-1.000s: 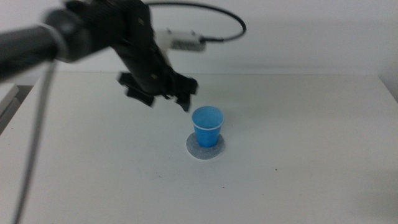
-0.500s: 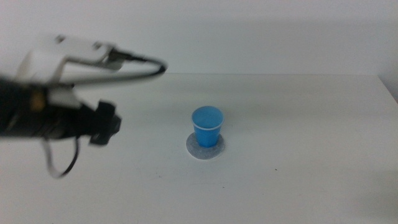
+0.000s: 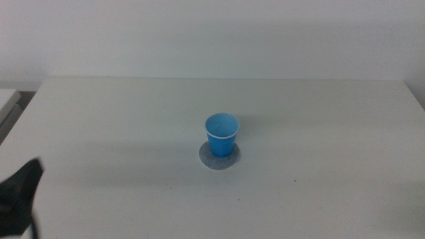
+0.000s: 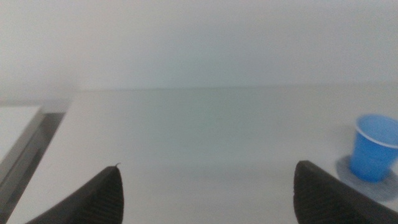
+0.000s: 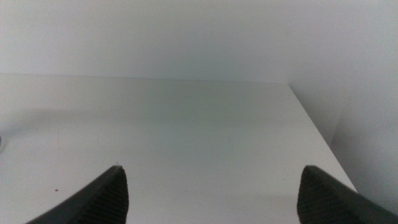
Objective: Place an empty cup on a cup mat.
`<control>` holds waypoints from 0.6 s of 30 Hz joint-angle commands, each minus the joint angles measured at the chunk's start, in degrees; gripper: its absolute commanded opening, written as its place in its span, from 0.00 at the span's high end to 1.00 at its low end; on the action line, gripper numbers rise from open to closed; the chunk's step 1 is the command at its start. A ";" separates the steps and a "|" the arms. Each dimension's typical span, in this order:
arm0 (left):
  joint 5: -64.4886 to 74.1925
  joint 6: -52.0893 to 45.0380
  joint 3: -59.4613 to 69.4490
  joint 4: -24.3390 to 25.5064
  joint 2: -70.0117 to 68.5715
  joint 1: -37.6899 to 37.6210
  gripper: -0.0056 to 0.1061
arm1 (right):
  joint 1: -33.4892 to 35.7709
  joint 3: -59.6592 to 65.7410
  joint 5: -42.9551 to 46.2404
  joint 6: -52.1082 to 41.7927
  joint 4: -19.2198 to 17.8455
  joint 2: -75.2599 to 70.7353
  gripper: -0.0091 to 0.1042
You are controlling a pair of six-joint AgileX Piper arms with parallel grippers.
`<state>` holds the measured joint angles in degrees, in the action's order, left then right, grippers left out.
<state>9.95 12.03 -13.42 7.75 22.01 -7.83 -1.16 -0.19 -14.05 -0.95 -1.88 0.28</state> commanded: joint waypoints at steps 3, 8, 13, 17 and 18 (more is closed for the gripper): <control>-1.63 0.19 6.94 -3.94 -9.40 4.74 0.11 | 0.12 0.19 0.38 -0.23 -0.31 -0.28 0.10; -1.59 0.19 10.82 -3.94 -16.17 5.58 0.11 | 0.12 0.19 0.38 -0.23 -0.31 -0.28 0.10; -0.79 -0.69 11.85 -3.97 -18.38 5.58 0.11 | 0.12 0.19 0.38 -0.23 -0.31 -0.28 0.10; -2.10 -9.36 13.42 -9.84 -22.01 5.58 0.11 | 0.12 0.19 0.38 -0.23 -0.31 -0.28 0.10; -0.49 -11.11 13.42 -11.70 -22.01 5.58 0.11 | 0.12 0.19 0.38 -0.23 -0.31 -0.28 0.10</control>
<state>8.92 4.53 -0.30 -0.85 0.60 -2.35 -1.16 -0.19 -14.05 -0.95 -1.88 0.28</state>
